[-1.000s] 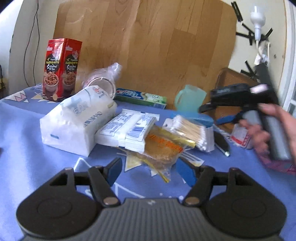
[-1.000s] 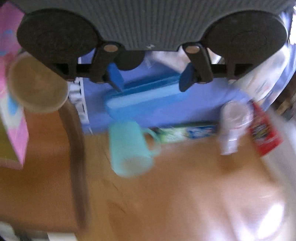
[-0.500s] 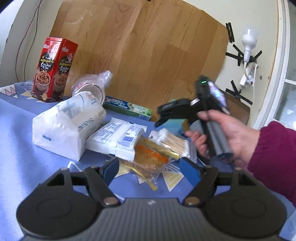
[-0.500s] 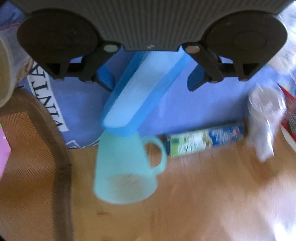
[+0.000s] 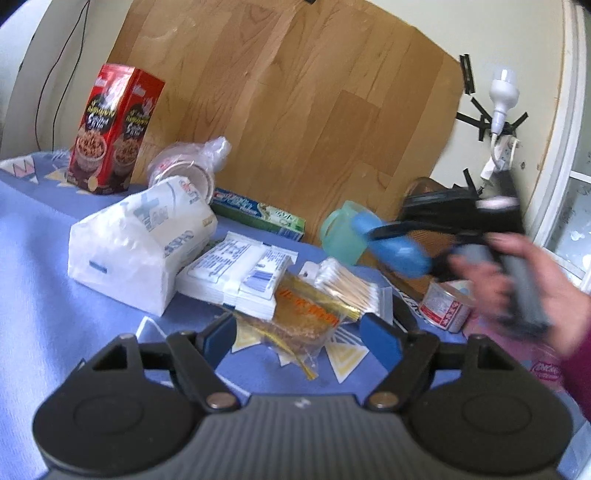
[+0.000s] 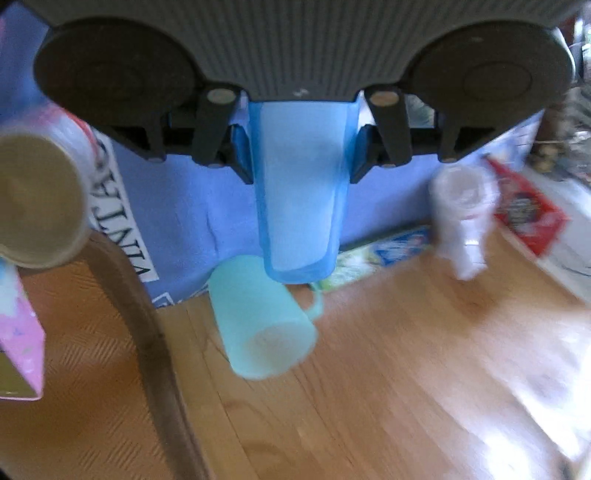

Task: Organize soft objects
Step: 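Carry the blue pencil case into the pink tin and release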

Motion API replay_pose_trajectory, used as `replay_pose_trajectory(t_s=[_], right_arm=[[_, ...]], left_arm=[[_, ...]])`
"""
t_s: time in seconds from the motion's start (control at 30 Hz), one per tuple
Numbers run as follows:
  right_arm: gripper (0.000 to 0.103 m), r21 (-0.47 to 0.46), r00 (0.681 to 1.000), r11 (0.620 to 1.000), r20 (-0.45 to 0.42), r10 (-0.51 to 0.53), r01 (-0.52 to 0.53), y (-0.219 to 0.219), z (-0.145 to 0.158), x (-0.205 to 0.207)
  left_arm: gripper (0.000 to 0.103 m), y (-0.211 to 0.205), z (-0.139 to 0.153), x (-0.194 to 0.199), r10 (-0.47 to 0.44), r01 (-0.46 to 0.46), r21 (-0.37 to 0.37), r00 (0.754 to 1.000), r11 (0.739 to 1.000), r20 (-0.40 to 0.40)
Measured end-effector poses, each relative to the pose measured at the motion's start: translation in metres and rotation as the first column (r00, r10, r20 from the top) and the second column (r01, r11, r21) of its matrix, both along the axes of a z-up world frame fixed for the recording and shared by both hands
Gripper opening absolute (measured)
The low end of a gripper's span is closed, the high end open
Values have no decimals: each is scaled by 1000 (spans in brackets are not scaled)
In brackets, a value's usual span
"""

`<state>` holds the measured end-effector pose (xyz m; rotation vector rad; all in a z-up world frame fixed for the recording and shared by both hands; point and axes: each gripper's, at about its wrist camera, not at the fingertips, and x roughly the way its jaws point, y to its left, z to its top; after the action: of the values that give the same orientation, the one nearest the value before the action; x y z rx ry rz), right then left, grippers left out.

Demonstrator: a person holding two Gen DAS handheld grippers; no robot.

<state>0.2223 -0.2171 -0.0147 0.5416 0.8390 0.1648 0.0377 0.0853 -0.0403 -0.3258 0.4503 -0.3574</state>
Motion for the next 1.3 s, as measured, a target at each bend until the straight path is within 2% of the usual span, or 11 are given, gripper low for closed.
replay_pose_trajectory(t_s=[0.13, 0.27, 0.33, 0.5, 0.57, 0.63, 0.73, 0.83, 0.97, 1.13, 1.3], right_arm=[[56, -79, 986, 991, 116, 117, -108, -12, 21, -87], [56, -313, 963, 936, 155, 220, -163, 10, 5, -160], [56, -356, 954, 915, 152, 258, -191, 12, -9, -184], [57, -384, 949, 901, 150, 276, -202, 16, -34, -201], [67, -400, 945, 895, 166, 281, -196, 13, -35, -207], [65, -396, 932, 895, 198, 303, -206, 0, -34, -220], [56, -386, 923, 892, 197, 329, -236, -4, -39, -227], [56, -398, 922, 896, 236, 306, -196, -5, -37, -232], [56, -332, 905, 940, 371, 210, -82, -37, -14, -237], [56, -383, 855, 914, 511, 89, 134, -79, 13, -238], [56, -382, 857, 884, 513, -41, 271, -131, 11, -220]], left_arm=[[76, -1, -1, 6, 5, -4, 10, 999, 1000, -51], [76, -24, 6, 8, -83, 88, 59, 993, 994, -89], [76, -46, 14, 5, -151, 158, 53, 983, 986, -105], [75, -102, 19, 27, -282, 295, -2, 912, 955, -297], [71, -114, 14, 38, -299, 307, -36, 883, 951, -363], [70, -124, 7, 45, -303, 306, -56, 868, 950, -393], [56, -140, 6, 50, -347, 334, -106, 848, 937, -400], [56, -162, 25, 44, -330, 344, -26, 871, 939, -364], [56, -205, 76, 38, -394, 419, 70, 890, 905, -229], [56, -284, 111, 49, -489, 505, 154, 862, 849, -131], [56, -356, 96, 66, -547, 559, 203, 829, 804, -117]])
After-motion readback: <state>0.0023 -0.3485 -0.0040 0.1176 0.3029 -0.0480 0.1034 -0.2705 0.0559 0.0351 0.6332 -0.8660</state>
